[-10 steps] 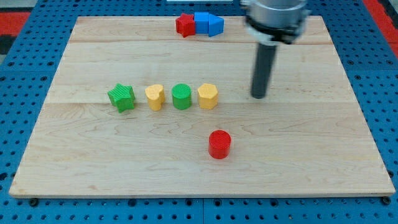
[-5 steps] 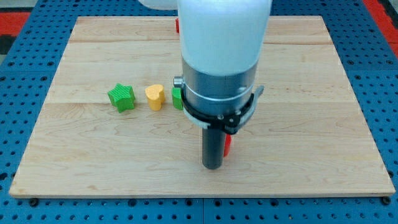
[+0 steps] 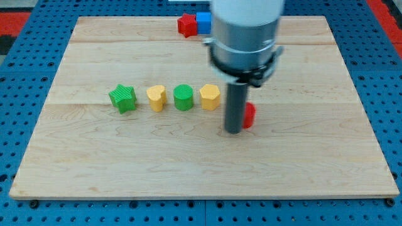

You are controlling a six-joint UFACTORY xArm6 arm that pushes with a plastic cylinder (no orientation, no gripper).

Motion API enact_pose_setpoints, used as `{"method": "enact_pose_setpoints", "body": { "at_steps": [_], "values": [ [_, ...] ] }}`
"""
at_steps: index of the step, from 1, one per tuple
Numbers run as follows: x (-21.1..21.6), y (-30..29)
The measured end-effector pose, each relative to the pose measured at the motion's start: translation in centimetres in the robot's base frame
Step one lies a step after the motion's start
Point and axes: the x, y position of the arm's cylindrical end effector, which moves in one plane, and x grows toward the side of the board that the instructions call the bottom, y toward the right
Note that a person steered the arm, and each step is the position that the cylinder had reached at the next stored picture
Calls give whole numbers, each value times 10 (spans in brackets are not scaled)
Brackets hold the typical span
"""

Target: Move red circle slightly up

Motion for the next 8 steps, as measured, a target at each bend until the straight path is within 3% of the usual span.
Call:
{"method": "enact_pose_setpoints", "body": {
  "at_steps": [1,4,6,7,8],
  "values": [
    [-20,50],
    [-40,54],
    [-78,58],
    [-93,87],
    [-135,114]
  ]
}}
